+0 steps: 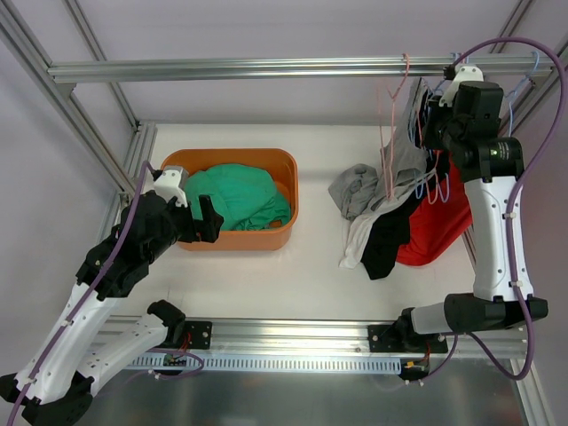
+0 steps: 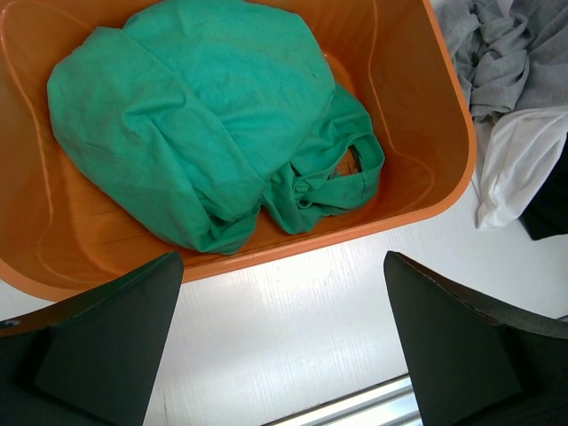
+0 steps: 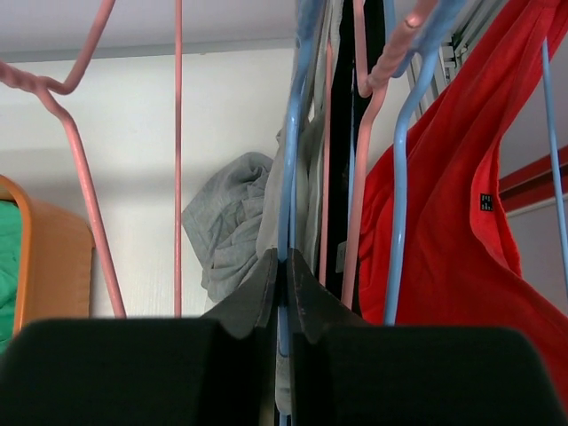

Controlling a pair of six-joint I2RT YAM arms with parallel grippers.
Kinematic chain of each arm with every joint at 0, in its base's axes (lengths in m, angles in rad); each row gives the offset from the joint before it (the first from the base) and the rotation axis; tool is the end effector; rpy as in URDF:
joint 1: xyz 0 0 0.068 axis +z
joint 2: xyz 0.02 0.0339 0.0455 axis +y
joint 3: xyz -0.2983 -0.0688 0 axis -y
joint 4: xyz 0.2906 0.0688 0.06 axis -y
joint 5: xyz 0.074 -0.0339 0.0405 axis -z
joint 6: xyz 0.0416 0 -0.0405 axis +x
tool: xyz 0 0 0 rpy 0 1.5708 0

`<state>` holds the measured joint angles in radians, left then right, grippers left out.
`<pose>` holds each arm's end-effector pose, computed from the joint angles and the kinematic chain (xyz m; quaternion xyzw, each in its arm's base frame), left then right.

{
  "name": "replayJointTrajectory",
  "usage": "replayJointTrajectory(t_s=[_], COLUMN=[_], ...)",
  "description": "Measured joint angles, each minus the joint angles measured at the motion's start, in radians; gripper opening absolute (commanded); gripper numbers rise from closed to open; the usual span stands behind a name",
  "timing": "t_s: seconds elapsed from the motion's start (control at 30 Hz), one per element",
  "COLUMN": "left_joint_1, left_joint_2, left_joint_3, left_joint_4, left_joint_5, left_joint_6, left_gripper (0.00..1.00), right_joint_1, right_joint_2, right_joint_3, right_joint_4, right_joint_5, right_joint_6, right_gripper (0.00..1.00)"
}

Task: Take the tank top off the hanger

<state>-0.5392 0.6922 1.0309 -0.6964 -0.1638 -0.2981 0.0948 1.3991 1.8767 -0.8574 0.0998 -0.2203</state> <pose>0.1342 -0.0724 0.4168 0.0522 0.8185 -0.1695 0.5464 0.3057 0.0249 0.5515 -0.1021 0.8210 -0.0763 0.5565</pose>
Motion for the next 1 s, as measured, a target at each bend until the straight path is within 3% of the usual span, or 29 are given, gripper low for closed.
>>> replayJointTrajectory(t_s=[0.4,0.7,1.0], left_joint_1=[0.000,0.000,0.000], left_joint_2=[-0.010,-0.013,-0.021], left_joint_3=[-0.002,-0.010,-0.015], left_joint_4=[0.001,0.002,0.002], left_joint_5=[0.003,0.008,0.025], left_joint_6=[0.000,0.000,0.000], left_gripper=[0.99,0.99,0.99], right_joint_1=[-0.001,-0.002,-0.002], right_joint_2=[-0.069,-0.105,-0.222], right_joint_3=[-0.076,-0.096,-0.197], right_joint_4=[0.113,0.125,0.255], right_joint_5=[-0.136,-0.186,-0.194], right_joint_6=[0.068,0.070,0.063], right_gripper=[0.00,0.00,0.00])
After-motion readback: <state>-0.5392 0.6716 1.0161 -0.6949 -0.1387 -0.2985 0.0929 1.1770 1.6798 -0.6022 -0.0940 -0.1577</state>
